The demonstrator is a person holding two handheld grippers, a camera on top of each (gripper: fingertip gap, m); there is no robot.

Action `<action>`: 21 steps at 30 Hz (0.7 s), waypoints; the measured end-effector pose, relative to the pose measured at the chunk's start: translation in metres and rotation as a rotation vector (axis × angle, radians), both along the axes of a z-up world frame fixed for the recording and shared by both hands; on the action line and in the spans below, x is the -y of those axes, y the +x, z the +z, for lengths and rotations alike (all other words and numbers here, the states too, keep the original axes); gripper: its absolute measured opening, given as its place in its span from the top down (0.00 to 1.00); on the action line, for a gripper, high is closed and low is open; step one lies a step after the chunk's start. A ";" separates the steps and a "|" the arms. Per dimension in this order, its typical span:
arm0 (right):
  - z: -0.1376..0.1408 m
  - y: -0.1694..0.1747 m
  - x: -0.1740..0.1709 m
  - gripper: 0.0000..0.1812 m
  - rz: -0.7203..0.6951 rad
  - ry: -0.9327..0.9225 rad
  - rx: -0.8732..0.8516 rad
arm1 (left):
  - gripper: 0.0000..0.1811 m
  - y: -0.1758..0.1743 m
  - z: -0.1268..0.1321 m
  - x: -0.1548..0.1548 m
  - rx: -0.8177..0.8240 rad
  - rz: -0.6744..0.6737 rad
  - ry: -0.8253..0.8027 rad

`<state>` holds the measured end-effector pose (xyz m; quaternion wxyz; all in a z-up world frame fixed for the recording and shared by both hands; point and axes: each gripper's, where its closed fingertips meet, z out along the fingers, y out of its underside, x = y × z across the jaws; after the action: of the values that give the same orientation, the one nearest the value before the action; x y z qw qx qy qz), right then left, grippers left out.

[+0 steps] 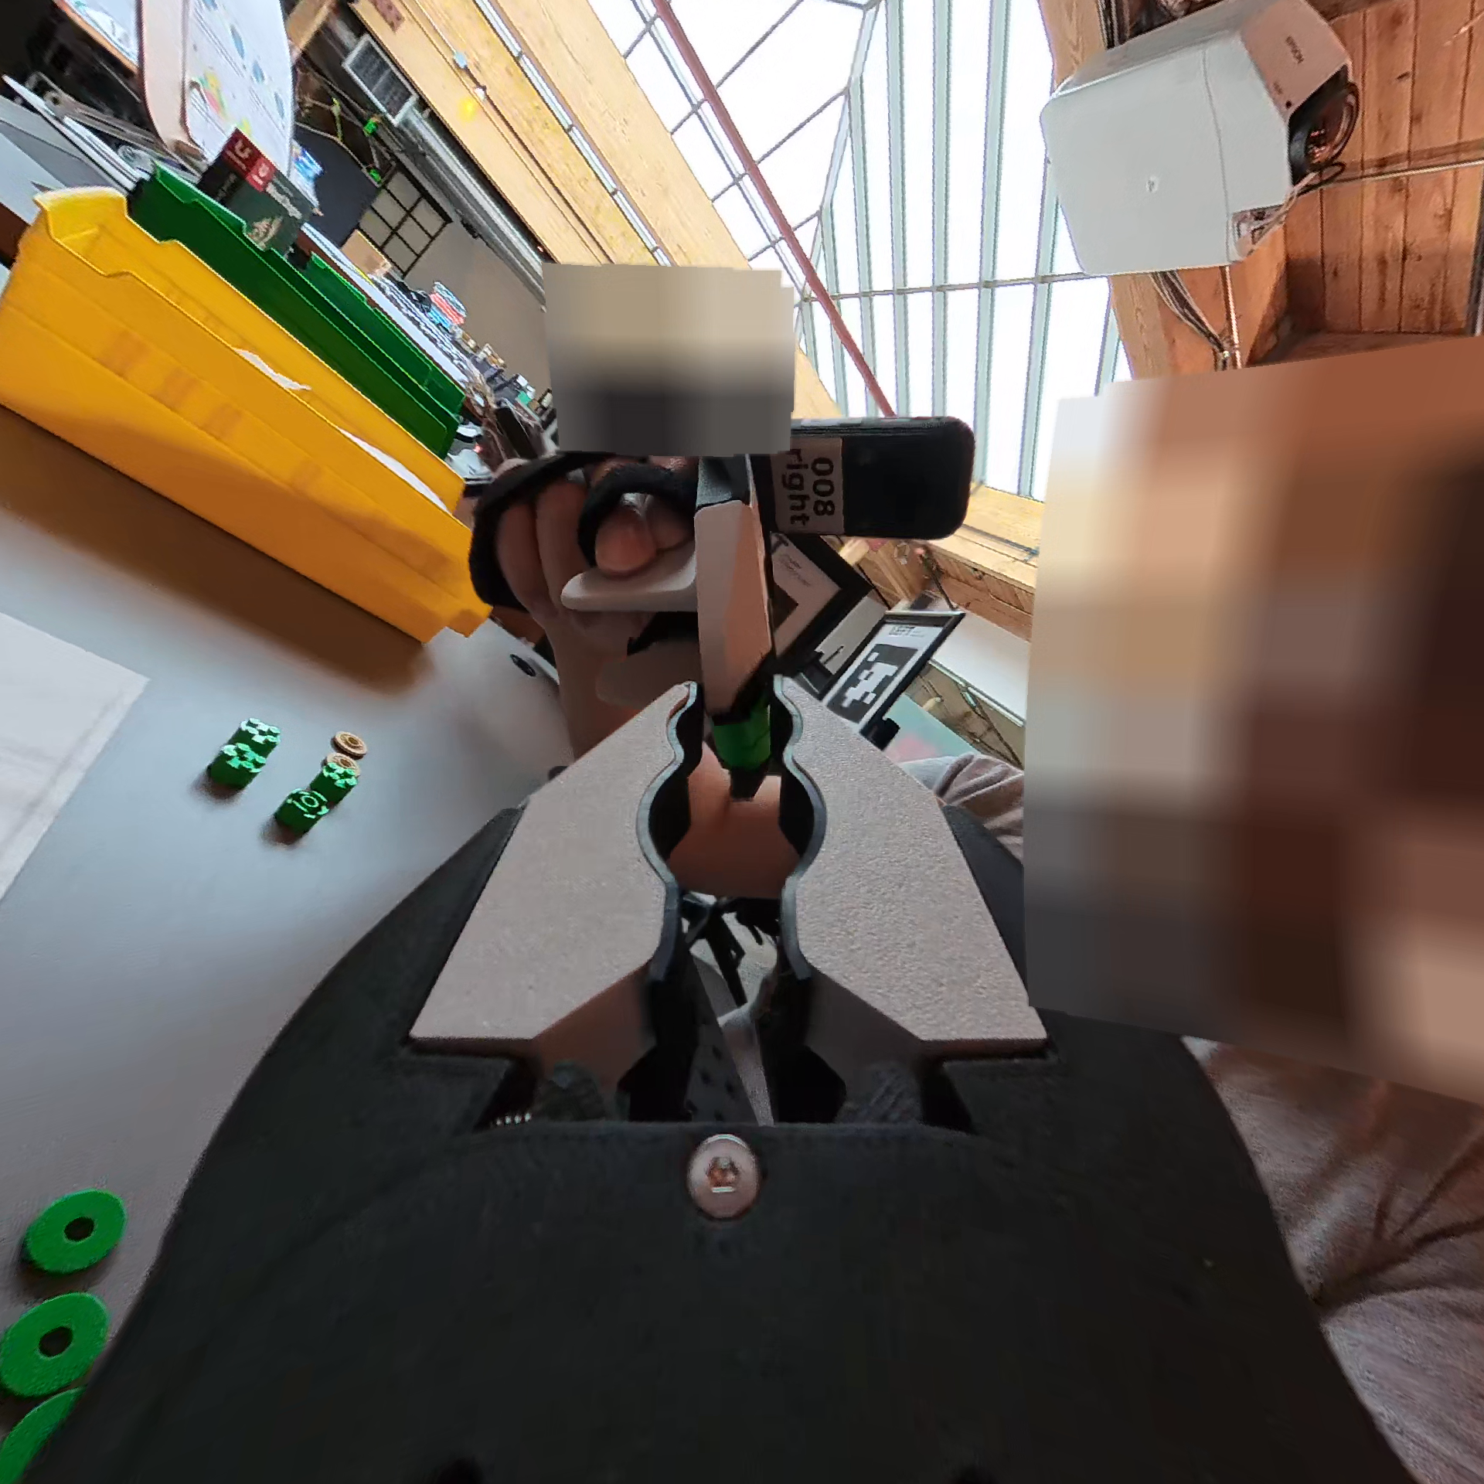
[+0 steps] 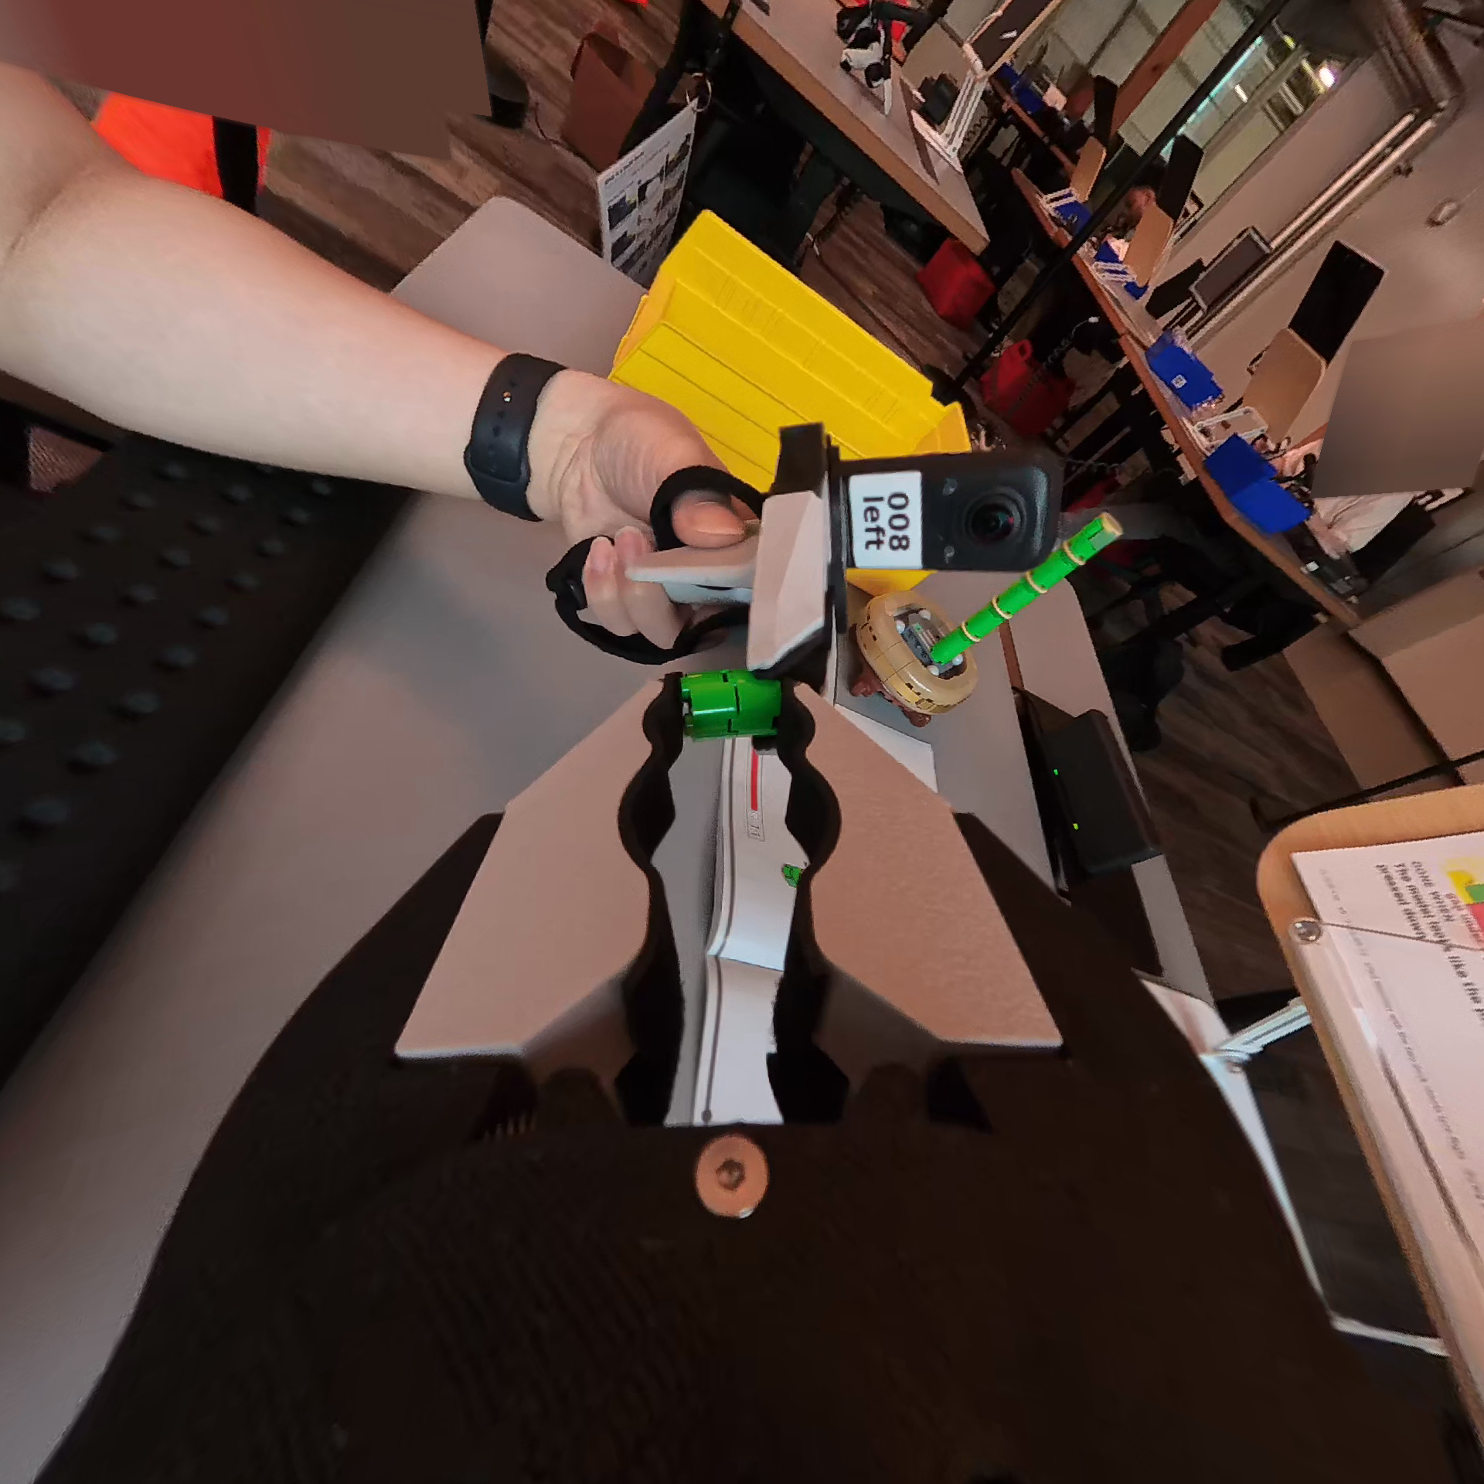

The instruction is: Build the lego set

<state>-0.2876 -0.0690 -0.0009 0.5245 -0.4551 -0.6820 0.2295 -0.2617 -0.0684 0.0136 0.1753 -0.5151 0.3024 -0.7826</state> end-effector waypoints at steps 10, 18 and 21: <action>0.006 0.001 -0.004 0.87 -0.012 0.013 -0.036 | 0.93 0.002 0.005 -0.004 -0.021 0.093 0.059; 0.005 0.004 -0.008 0.88 -0.032 0.056 -0.023 | 0.93 0.006 0.003 -0.007 -0.030 0.140 0.091; 0.003 0.005 -0.008 0.88 -0.020 0.059 -0.018 | 0.92 0.008 0.001 -0.007 -0.048 0.152 0.122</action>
<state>-0.2821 -0.0608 0.0019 0.5461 -0.4442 -0.6790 0.2083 -0.2542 -0.0611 0.0144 0.2582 -0.5435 0.3137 -0.7345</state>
